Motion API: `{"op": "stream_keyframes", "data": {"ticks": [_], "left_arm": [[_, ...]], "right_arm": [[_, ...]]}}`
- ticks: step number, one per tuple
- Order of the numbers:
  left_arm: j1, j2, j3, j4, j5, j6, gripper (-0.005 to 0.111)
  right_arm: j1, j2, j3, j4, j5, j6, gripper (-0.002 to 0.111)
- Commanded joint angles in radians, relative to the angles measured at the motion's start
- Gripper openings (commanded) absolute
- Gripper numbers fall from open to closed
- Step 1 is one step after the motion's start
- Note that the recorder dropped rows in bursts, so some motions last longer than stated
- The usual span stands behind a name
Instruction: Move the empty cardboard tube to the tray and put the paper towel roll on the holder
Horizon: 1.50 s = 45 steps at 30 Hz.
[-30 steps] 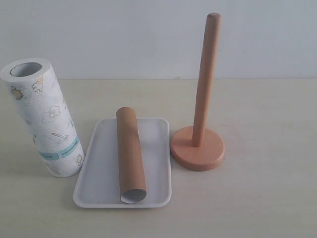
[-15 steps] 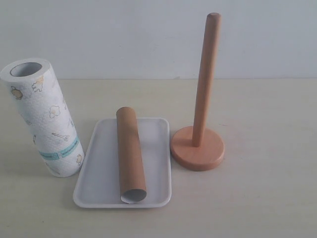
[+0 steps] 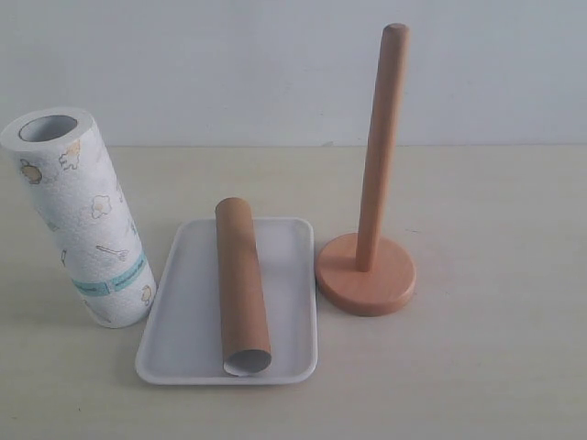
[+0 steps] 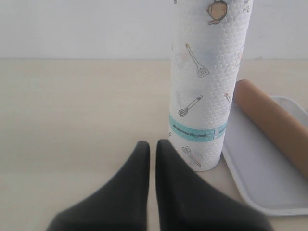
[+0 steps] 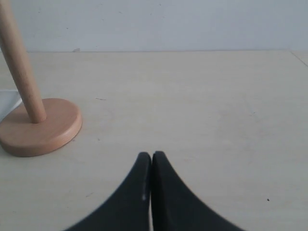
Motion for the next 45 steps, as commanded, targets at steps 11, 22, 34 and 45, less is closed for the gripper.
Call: {"op": "stream_keyframes", "data": {"ticks": [11, 22, 34, 45], "left_arm": [[0.002, -0.003, 0.004, -0.008, 0.001, 0.006, 0.004], [0.002, -0.003, 0.004, -0.008, 0.001, 0.006, 0.004], [0.002, -0.003, -0.208, -0.051, -0.008, -0.002, 0.004], [0.002, -0.003, -0.492, 0.000, -0.121, 0.018, 0.004]], "right_arm": [[-0.004, -0.005, -0.001, -0.010, -0.005, -0.004, 0.000], [-0.004, -0.005, -0.001, -0.010, -0.005, -0.004, 0.000], [-0.004, -0.005, -0.001, -0.010, -0.005, -0.004, 0.000], [-0.004, -0.005, -0.001, -0.010, -0.005, -0.004, 0.000]]}}
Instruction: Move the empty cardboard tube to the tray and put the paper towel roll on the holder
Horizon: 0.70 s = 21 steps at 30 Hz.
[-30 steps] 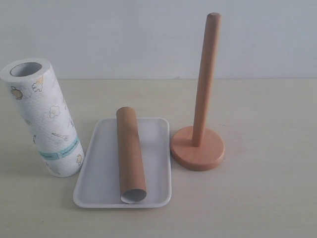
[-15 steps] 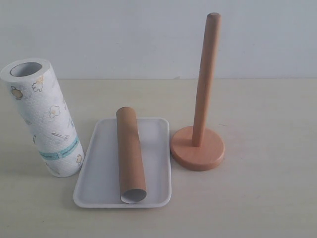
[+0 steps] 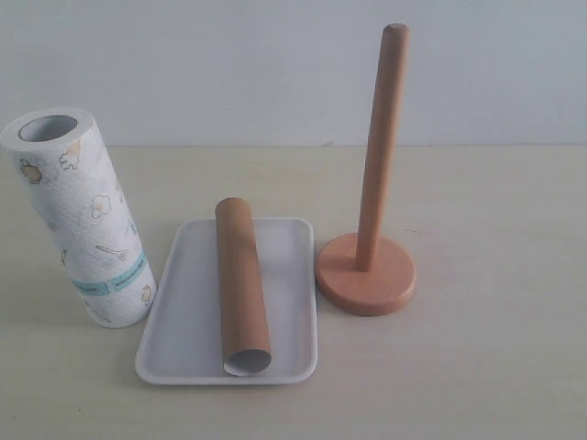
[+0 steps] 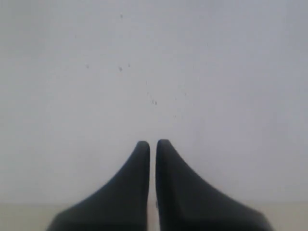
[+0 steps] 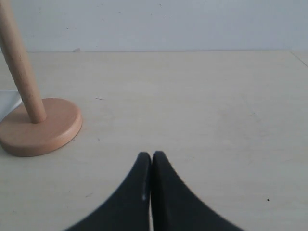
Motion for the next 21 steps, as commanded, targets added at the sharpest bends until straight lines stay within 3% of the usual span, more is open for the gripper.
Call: {"op": "stream_keyframes", "data": {"ticks": [1, 7, 16, 21], "left_arm": [[0.002, 0.001, -0.033, 0.023, -0.190, 0.009, 0.004], [0.002, 0.001, -0.033, 0.023, -0.388, 0.009, 0.004], [0.002, 0.001, -0.033, 0.023, -0.451, -0.003, 0.004], [0.002, 0.092, 0.001, 0.009, -0.513, -0.059, 0.004]], "right_arm": [[-0.004, -0.005, -0.001, -0.010, -0.005, -0.004, 0.000], [-0.004, -0.005, -0.001, -0.010, -0.005, -0.004, 0.000], [-0.004, -0.005, -0.001, -0.010, -0.005, -0.004, 0.000], [-0.004, -0.005, -0.001, -0.010, -0.005, -0.004, 0.000]]}}
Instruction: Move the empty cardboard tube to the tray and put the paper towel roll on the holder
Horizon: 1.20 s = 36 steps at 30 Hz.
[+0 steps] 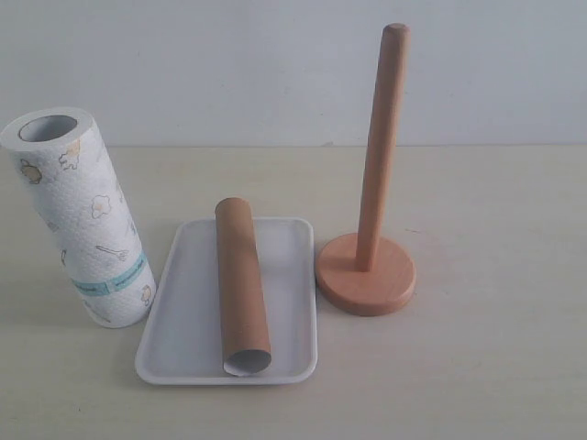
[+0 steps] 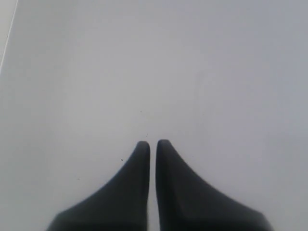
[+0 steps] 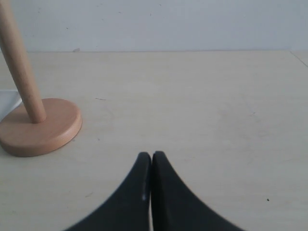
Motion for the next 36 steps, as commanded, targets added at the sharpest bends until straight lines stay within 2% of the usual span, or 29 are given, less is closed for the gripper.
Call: {"op": "stream_keyframes", "data": {"ticks": [1, 5, 8, 11, 13, 15, 19, 22, 25, 30, 36], "left_arm": [[0.002, 0.099, 0.047, -0.014, -0.081, -0.052, 0.004], [0.002, 0.228, 0.125, -0.016, -0.238, -0.060, 0.004], [0.002, 0.329, 0.173, -0.015, -0.313, -0.209, 0.004], [0.002, 0.424, 0.227, 0.033, -0.347, -0.233, 0.004], [0.002, 0.485, 0.273, 0.035, -0.432, -0.278, 0.004], [0.002, 0.537, 0.314, 0.035, -0.485, -0.278, 0.004], [0.002, 0.641, 0.362, 0.055, -0.503, -0.265, 0.004], [0.002, 0.736, 0.388, 0.132, -0.542, -0.263, 0.004], [0.002, 0.853, 0.411, 0.224, -0.643, -0.267, 0.004], [0.002, 1.017, 0.453, 0.190, -0.778, -0.191, 0.004], [0.002, 1.143, 0.462, 0.217, -0.799, -0.125, 0.004]], "right_arm": [[-0.004, -0.005, -0.001, -0.010, -0.005, -0.004, 0.000], [-0.004, -0.005, -0.001, -0.010, -0.005, -0.004, 0.000], [-0.004, -0.005, -0.001, -0.010, -0.011, -0.004, 0.000], [-0.004, -0.005, -0.001, -0.010, -0.020, -0.004, 0.000], [-0.004, -0.005, -0.001, -0.010, -0.020, -0.004, 0.000], [-0.004, -0.005, -0.001, -0.010, -0.020, -0.004, 0.000], [-0.004, -0.005, -0.001, -0.010, -0.020, -0.004, 0.000], [-0.004, -0.005, -0.001, -0.010, -0.020, -0.004, 0.000], [-0.004, -0.005, -0.001, -0.010, -0.020, -0.004, 0.000], [-0.004, -0.005, -0.001, -0.010, -0.020, -0.004, 0.000], [-0.004, -0.005, -0.001, -0.010, -0.020, -0.004, 0.000]]}}
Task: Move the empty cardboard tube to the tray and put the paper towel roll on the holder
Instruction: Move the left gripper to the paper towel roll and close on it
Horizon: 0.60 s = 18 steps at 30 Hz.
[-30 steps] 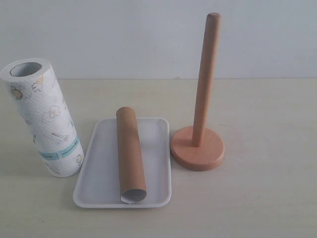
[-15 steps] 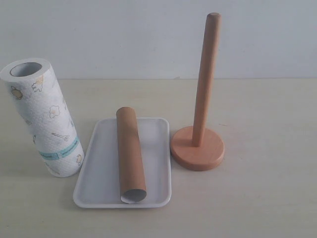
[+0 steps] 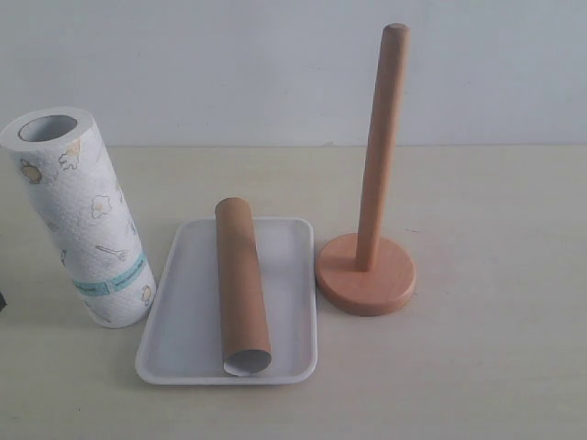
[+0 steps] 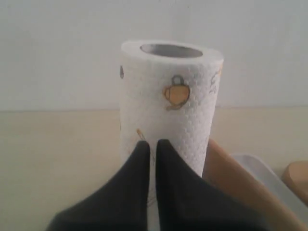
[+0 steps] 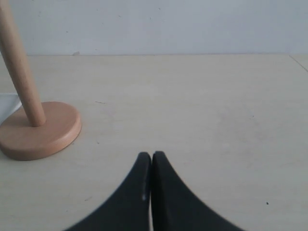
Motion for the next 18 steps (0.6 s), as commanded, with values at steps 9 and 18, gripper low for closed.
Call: {"op": "stream_keyframes", "data": {"ticks": [9, 18], "left_arm": [[0.002, 0.245, -0.043, 0.038, -0.074, -0.025, 0.023], [0.002, 0.343, -0.066, 0.094, -0.167, 0.014, 0.096]], "right_arm": [[-0.004, -0.005, -0.001, -0.010, -0.008, -0.004, 0.000], [-0.004, -0.005, -0.001, -0.010, -0.008, -0.004, 0.000]]}}
